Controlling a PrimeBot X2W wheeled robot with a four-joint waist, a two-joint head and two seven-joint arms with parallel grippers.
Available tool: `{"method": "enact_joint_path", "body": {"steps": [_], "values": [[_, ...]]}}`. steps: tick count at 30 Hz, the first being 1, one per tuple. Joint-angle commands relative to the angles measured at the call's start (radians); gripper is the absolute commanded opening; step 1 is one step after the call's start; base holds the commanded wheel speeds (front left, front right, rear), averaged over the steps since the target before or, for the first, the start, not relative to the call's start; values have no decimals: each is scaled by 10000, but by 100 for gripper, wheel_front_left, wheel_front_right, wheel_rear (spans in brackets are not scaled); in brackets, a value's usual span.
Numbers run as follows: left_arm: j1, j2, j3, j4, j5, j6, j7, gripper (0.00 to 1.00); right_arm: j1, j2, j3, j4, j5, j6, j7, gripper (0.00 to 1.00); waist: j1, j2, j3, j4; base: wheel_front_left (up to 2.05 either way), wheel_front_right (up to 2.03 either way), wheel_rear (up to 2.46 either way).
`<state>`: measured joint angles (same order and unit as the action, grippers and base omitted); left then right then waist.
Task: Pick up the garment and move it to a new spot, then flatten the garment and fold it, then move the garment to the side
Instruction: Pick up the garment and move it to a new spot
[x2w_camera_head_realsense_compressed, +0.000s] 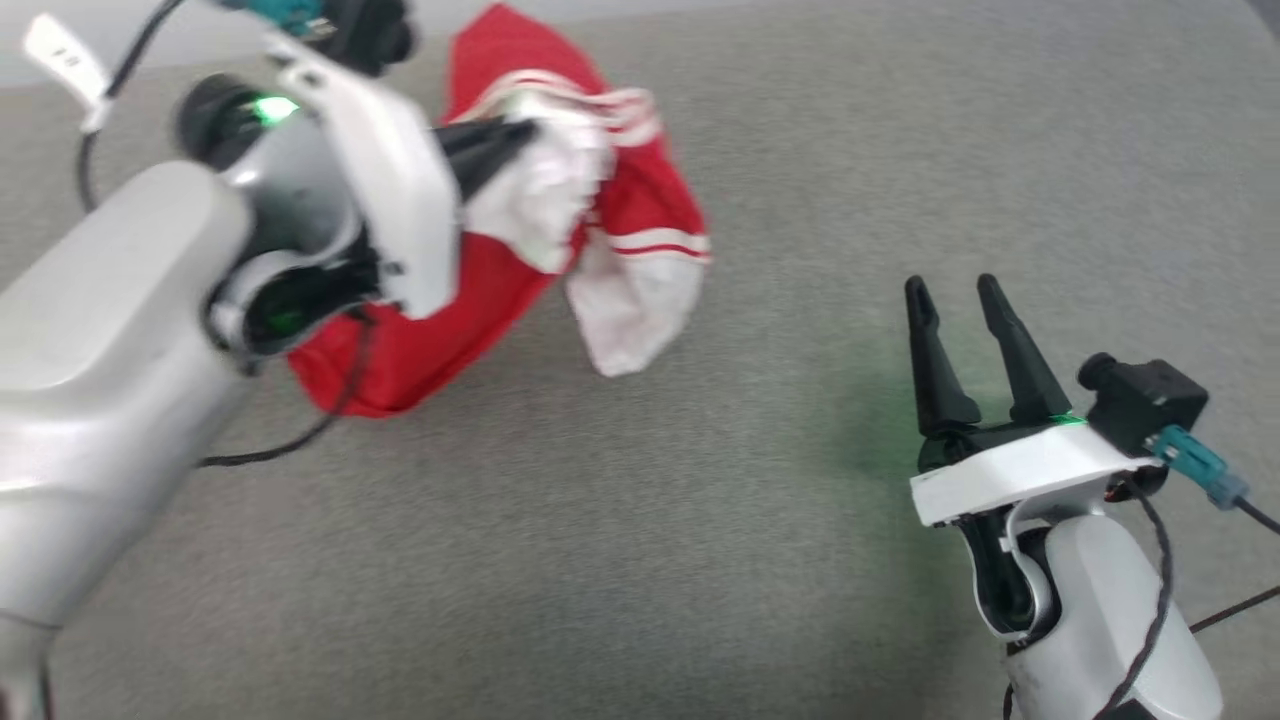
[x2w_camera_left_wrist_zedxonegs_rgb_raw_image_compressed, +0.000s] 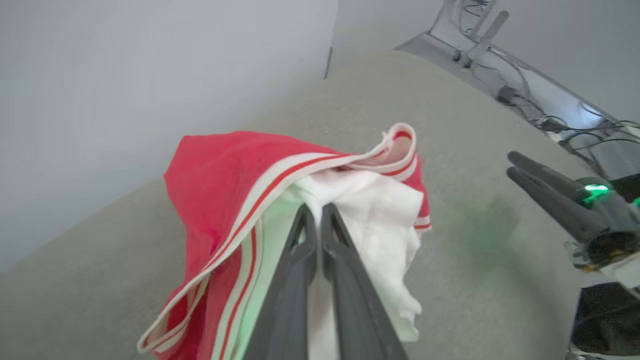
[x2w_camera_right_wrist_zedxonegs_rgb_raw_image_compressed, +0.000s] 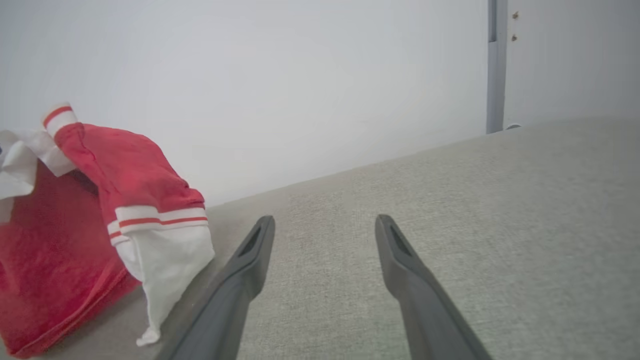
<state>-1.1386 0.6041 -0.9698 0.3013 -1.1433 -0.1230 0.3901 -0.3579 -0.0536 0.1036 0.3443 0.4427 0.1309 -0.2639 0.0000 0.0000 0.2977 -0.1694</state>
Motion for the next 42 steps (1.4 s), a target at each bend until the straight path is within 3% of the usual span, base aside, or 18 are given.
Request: {"method": "enact_joint_path", "body": {"steps": [1, 7, 12, 23, 32, 34, 35, 38, 40, 42], "values": [[-149, -233, 5, -116, -189, 84, 106, 0, 44, 18, 3, -82, 127, -3, -3, 100, 0, 0, 173, -506, 0, 0, 0], [-563, -1299, -428, 546, 89, 268, 471, 0, 83, 25, 20, -209, 827, -3, -3, 100, 0, 0, 571, -1488, 0, 0, 0], [-814, -1611, -918, 2579, 829, 263, 320, 0, 30, 29, 156, -261, 1463, -3, -3, 100, 0, 0, 880, -2309, 0, 0, 0], [-1085, -1586, -2014, 5680, 1553, -57, 507, 0, 183, 30, 515, -313, 2302, -3, -3, 100, 0, 0, 1266, -3325, 0, 0, 0], [-653, -1107, -3214, 4874, 1825, -112, 1935, 0, 103, 29, 594, -371, 2343, -3, -3, 100, 0, 0, 1410, -3363, 0, 0, 0], [-745, -1053, -3212, 4657, 1869, -113, 1687, 18, 38, 28, 586, -389, 2181, -1, -3, 100, 0, 0, 1352, -3213, 0, 0, 0], [-796, -1023, -3203, 4563, 1843, -111, 1560, 33, 24, 26, 594, -386, 2106, -3, -3, 100, 0, 0, 1303, -3121, 0, 0, 0], [-1006, -993, -3155, 4303, 1653, -89, 1076, 60, -8, 23, 581, -351, 1720, -3, -3, 100, 0, 0, 1087, -2751, 0, 0, 0], [-1168, -1004, -3122, 4048, 1574, -88, 640, 100, -35, 20, 524, -307, 1399, -1, -3, 100, 0, 0, 907, -2458, 0, 0, 0], [-1257, -1079, -3110, 3830, 1368, -87, 145, 100, -71, 20, 441, -259, 1055, -3, -3, 100, 0, 0, 699, -2122, 0, 0, 0]]}}
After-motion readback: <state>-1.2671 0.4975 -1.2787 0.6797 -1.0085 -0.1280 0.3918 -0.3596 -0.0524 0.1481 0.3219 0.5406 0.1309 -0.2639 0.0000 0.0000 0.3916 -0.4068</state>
